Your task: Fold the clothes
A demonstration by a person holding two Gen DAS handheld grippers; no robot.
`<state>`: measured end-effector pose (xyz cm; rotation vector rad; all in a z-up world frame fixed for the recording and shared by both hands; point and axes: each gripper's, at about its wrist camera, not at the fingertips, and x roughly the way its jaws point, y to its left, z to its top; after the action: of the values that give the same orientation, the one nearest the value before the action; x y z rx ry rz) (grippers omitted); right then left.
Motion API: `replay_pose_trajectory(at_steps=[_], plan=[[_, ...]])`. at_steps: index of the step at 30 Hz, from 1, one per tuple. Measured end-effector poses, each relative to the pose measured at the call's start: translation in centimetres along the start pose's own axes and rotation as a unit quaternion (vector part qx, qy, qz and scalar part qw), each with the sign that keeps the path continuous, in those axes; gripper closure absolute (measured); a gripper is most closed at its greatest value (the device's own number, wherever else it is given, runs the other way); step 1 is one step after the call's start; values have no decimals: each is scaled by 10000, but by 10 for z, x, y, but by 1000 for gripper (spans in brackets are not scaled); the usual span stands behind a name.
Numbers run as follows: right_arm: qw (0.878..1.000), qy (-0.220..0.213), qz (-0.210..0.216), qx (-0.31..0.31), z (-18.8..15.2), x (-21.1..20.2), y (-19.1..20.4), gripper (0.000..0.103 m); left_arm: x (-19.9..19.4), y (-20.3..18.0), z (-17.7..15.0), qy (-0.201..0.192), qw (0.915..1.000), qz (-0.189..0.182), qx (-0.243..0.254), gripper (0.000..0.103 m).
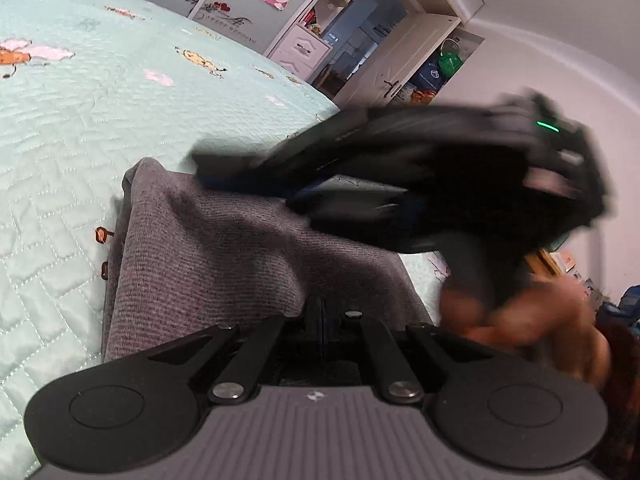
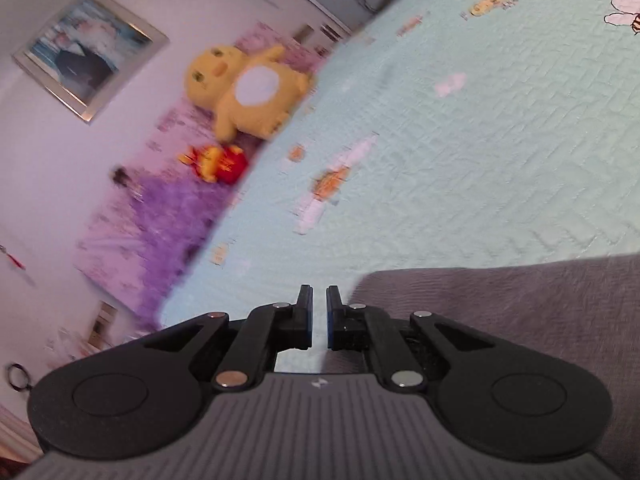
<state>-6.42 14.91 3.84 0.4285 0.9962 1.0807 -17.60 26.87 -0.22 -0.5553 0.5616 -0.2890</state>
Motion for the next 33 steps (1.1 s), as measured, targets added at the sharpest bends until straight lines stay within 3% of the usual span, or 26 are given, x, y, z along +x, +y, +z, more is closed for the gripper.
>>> replay_pose_trajectory(at_steps=[1, 3, 6, 10, 12, 14, 16, 17, 26, 27, 29, 30, 31, 33], plan=[[9995, 221, -205, -68, 2, 12, -4, 103, 0, -2, 0, -22, 10000, 76, 41, 99], [9972, 544, -397, -319, 1, 36, -15, 103, 0, -5, 0, -54, 9997, 196, 113, 99], [9948, 651, -519, -581, 5, 44, -8, 103, 1, -7, 1, -45, 9996, 216, 161, 99], [9984, 296, -412, -240, 5, 16, -10, 103, 2, -6, 6, -40, 9996, 212, 172, 96], [9988, -373, -320, -53, 0, -21, -10, 97, 3, -7, 8, -58, 9995, 231, 203, 96], [9951, -936, -244, 208, -4, -55, -17, 97, 4, -9, 9, -64, 9994, 252, 238, 97], [9926, -1054, -486, 367, -7, -67, -30, 98, 6, -10, 10, -35, 9993, 277, 261, 97], [9922, -1059, -535, 382, -8, -69, -32, 103, 7, -10, 10, -14, 9992, 304, 263, 97], [9877, -1105, -974, 516, -14, -80, -59, 103, 6, -14, 7, -38, 9983, 394, 425, 97], [9871, -1110, -1023, 531, -14, -82, -62, 96, 4, -13, 3, -39, 9985, 381, 399, 97], [9858, -1119, -1120, 561, -16, -84, -68, 96, 4, -13, 1, -25, 9985, 377, 393, 97], [9851, -1124, -1168, 576, -16, -85, -71, 96, 4, -14, 1, -13, 9984, 392, 400, 97], [9844, -1129, -1217, 591, -17, -87, -74, 103, 4, -14, 2, -3, 9984, 406, 404, 97], [9828, -1139, -1314, 620, -18, -89, -80, 103, 4, -14, 2, 4, 9984, 407, 396, 97]])
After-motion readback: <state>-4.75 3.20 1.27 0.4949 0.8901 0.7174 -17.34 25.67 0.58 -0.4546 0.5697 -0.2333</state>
